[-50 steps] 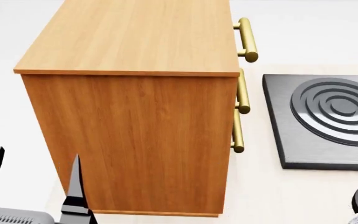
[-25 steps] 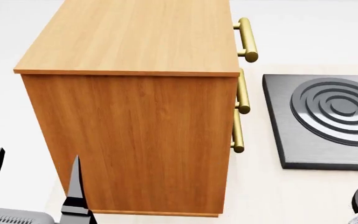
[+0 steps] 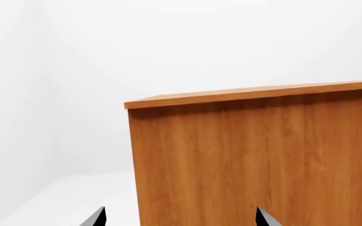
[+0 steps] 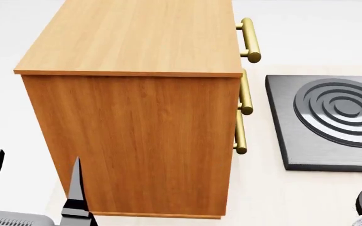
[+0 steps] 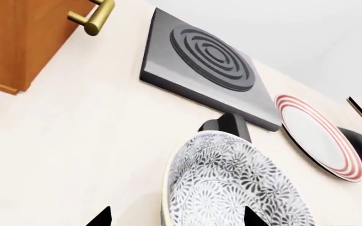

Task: Put the bowl on the top of the cabinet.

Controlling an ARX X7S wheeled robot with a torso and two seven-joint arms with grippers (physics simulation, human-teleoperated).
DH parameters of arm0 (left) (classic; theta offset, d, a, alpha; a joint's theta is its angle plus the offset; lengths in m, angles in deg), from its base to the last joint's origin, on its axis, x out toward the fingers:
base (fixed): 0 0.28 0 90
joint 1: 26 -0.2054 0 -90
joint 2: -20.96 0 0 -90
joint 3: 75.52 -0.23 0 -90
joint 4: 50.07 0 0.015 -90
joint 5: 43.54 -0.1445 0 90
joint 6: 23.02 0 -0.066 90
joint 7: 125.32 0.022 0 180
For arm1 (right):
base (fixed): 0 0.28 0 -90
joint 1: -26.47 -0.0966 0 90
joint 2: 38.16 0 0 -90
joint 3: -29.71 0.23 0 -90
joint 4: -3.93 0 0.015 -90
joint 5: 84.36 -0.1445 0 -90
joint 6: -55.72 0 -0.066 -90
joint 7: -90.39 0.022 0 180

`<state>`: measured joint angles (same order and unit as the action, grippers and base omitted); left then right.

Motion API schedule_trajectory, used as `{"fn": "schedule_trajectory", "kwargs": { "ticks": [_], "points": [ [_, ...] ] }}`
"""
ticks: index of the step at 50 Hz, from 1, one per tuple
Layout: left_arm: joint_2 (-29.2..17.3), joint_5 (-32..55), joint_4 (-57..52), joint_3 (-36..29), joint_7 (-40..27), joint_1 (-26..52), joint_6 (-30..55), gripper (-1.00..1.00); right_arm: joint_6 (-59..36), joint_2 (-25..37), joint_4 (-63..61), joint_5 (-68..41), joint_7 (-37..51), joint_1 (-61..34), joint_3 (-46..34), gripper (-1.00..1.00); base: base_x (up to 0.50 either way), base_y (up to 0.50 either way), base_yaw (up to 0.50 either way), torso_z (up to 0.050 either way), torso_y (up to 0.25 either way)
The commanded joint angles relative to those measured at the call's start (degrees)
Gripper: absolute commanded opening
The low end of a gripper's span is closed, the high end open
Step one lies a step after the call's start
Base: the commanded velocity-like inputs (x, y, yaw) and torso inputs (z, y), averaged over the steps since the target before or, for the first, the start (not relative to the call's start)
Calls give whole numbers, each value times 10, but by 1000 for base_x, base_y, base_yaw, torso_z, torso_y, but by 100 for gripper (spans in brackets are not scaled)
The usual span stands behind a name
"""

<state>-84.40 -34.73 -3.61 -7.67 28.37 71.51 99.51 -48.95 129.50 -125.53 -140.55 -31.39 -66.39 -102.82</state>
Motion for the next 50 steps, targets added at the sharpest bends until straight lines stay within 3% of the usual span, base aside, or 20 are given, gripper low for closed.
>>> {"fn": "schedule_trajectory", "kwargs": {
  "ticks": [1,50],
  "points": [
    [-2,2,-2,-2,-3,2,1,100,6,0,8,-3,-1,1,3,100,0,0,0,0,0],
    [-9,9,-2,-12,-15,5,-1,100,-13,-29,36,-6,-21,-15,7,100,0,0,0,0,0]
  ]
}}
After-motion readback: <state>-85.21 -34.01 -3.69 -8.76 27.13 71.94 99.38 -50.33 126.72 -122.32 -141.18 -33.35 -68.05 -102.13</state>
